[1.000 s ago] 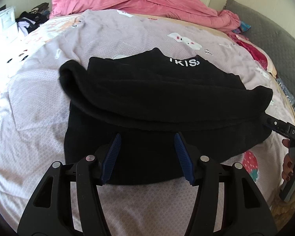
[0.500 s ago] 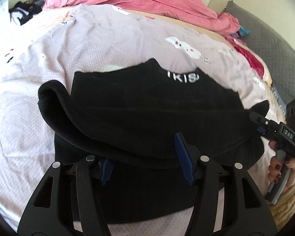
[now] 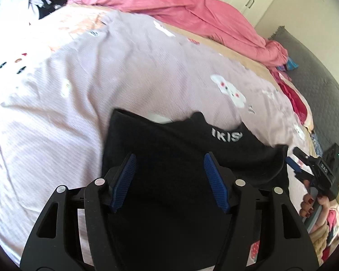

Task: Fold small clothes
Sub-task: 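Press and smooth the folded shirt with both tools, then grasp the edge of the folded shirt with both tools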

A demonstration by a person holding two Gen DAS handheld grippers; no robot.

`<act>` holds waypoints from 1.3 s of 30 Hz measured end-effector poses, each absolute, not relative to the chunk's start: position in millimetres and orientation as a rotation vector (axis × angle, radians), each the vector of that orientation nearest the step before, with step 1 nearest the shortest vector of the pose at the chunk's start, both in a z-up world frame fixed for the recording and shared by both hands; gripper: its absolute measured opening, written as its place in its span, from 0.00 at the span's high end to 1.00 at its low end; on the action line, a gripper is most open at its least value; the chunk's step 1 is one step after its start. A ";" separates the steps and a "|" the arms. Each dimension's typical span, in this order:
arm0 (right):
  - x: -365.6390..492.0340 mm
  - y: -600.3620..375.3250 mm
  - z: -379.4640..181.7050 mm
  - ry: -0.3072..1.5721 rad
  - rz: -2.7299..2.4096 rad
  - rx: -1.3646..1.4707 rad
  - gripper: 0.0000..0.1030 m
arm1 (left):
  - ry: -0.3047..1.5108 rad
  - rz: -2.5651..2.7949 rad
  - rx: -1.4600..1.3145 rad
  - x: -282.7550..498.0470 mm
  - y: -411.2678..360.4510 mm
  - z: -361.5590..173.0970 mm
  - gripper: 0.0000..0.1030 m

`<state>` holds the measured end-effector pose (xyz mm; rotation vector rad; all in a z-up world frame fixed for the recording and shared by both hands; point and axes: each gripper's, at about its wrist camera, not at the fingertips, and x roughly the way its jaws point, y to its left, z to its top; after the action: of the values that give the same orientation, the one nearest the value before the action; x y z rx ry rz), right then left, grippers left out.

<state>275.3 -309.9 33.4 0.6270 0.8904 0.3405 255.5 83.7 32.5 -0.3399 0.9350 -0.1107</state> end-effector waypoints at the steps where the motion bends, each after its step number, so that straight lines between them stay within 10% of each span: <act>1: 274.2 -312.1 36.3 0.881 0.325 0.609 0.37 | 0.925 -0.099 -0.338 254.1 88.0 34.2 0.47; 19: 281.6 -308.0 0.4 0.943 0.152 0.278 0.34 | 0.943 -0.004 -0.327 257.4 117.9 -16.5 0.47; 23: 284.6 -306.6 -4.2 0.945 0.181 0.310 0.34 | 0.936 0.002 -0.295 258.5 112.8 -21.8 0.78; 28: 280.3 -309.6 -0.6 0.919 0.182 0.320 0.85 | 0.897 -0.005 -0.246 252.9 108.9 -15.0 0.96; 39: 281.2 -336.4 23.2 0.782 0.112 0.394 1.00 | 0.803 -0.015 -0.232 250.2 112.0 16.5 0.97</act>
<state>281.2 -336.4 23.2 0.3937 0.7819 0.1125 250.2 112.0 16.5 -0.2315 0.8031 -0.0154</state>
